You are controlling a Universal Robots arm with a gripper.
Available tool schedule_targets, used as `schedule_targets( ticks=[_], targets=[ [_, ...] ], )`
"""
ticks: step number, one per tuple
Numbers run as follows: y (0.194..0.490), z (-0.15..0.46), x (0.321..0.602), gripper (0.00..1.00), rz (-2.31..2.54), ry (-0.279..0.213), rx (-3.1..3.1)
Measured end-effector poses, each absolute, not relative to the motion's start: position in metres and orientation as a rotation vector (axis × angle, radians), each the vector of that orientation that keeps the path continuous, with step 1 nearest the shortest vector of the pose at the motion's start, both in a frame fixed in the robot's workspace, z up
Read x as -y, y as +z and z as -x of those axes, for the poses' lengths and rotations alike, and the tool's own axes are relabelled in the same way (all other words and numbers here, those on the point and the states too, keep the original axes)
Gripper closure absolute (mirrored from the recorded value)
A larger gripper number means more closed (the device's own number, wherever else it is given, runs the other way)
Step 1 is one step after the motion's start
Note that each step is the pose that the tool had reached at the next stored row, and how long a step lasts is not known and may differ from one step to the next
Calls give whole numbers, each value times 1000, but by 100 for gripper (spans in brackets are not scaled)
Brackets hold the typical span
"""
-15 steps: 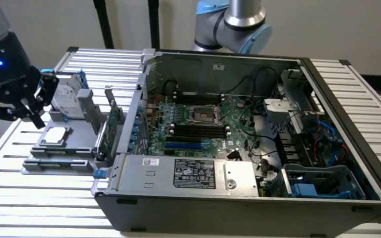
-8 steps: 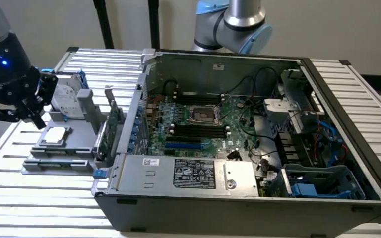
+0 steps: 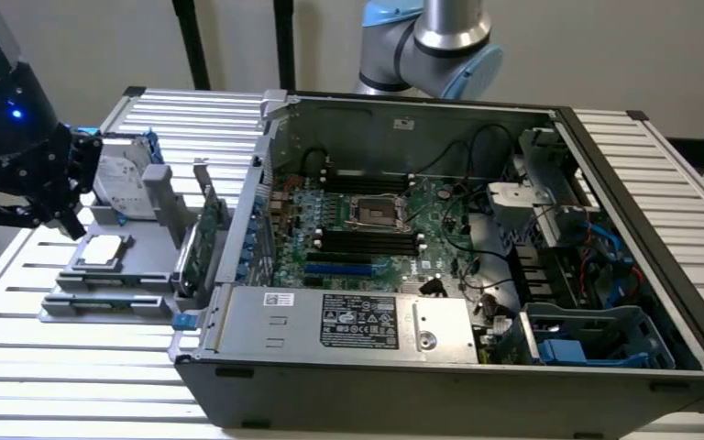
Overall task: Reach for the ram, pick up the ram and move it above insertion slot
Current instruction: 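Pick up the ram and move it above insertion slot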
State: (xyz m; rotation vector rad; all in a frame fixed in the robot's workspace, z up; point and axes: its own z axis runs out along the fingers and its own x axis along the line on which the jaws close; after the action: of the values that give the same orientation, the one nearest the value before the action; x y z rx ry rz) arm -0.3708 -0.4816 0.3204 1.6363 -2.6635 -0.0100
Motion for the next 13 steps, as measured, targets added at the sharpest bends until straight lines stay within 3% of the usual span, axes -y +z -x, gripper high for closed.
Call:
schedule_targets(
  ticks=[13],
  targets=[
    [319,371,482,89,-1938,-7,2452]
  ],
)
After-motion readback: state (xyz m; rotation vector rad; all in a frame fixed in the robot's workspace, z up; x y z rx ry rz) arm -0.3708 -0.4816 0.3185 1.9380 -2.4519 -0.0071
